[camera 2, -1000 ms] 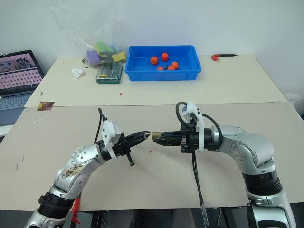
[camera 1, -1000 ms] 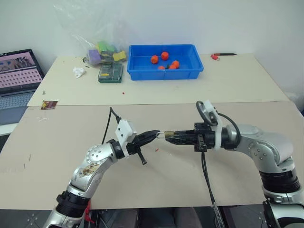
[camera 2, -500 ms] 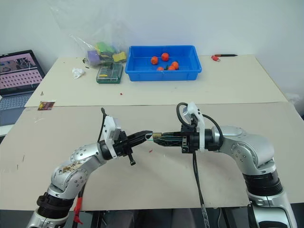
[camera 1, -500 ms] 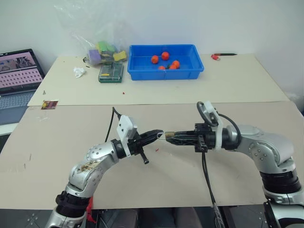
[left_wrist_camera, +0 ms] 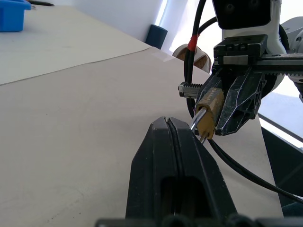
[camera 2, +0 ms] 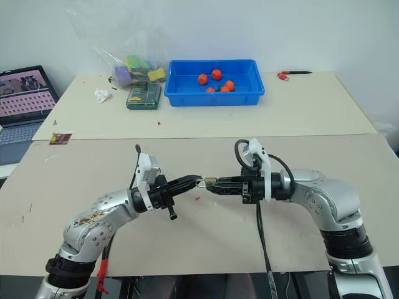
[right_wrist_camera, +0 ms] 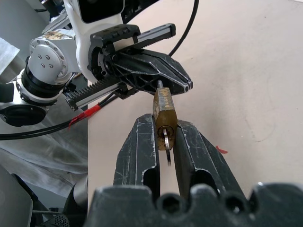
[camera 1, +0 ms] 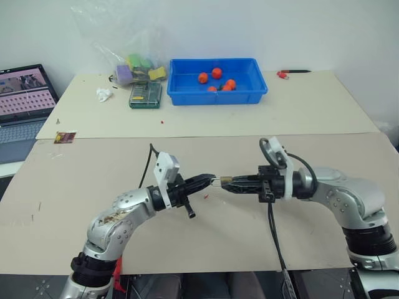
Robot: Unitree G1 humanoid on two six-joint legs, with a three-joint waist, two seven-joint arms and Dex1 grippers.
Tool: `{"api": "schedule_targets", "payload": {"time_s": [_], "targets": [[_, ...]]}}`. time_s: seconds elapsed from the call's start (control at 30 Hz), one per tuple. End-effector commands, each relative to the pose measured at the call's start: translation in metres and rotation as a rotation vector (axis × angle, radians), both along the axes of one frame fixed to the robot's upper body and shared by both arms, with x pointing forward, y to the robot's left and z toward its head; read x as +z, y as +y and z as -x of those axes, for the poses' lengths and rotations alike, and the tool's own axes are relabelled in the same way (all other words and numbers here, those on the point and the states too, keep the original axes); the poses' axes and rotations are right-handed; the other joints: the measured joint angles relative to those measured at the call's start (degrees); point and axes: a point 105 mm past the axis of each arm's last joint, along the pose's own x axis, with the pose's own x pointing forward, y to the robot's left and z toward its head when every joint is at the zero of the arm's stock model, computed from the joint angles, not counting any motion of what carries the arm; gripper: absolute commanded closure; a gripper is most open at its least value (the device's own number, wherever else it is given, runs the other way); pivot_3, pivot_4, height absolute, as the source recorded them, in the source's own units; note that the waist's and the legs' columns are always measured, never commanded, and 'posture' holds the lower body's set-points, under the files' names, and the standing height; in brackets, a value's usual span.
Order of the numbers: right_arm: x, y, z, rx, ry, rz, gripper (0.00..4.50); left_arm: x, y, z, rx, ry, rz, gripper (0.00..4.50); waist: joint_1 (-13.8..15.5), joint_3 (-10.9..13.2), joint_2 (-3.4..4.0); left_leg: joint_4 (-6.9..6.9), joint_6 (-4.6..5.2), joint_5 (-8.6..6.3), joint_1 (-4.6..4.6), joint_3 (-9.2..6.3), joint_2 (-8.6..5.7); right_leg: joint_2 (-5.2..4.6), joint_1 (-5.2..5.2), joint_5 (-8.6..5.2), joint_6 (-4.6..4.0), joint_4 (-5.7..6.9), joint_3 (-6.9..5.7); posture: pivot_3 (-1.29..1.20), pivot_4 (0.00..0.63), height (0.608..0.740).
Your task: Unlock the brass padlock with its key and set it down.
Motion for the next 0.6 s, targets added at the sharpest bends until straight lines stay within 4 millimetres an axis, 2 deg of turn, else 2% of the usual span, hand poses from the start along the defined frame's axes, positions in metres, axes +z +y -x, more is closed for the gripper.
{"api": "schedule_targets", "payload": {"time_s": [0.03, 0.37, 0.6], "targets": [[0.003, 0.001, 0.003, 0.023, -0.037, -0.004, 4.34, 0.012, -0.001, 0.003, -0.010, -0.038, 0.024, 4.45, 0.0, 0.0, 0.00, 0.00, 0.00, 0.00, 0.00, 0.00, 0.00, 0.00, 0.00, 0.00, 0.00, 0.00, 0.00, 0.00, 0.150, 0.740], [0.000, -0.002, -0.005, 0.000, -0.054, 0.018, 4.34, 0.009, -0.001, 0.001, -0.004, -0.016, 0.022, 4.45, 0.0, 0.0, 0.00, 0.00, -0.01, 0.00, 0.00, 0.00, -0.01, 0.00, 0.00, 0.00, 0.00, -0.01, 0.00, 0.00, 0.150, 0.740], [0.000, -0.005, -0.011, -0.022, -0.063, 0.024, 4.34, 0.000, 0.004, 0.005, -0.015, 0.031, 0.002, 4.45, 0.0, 0.0, 0.00, 0.00, -0.01, 0.00, 0.00, 0.00, 0.00, 0.01, 0.00, 0.00, 0.00, -0.01, 0.01, 0.00, 0.150, 0.740]]}}
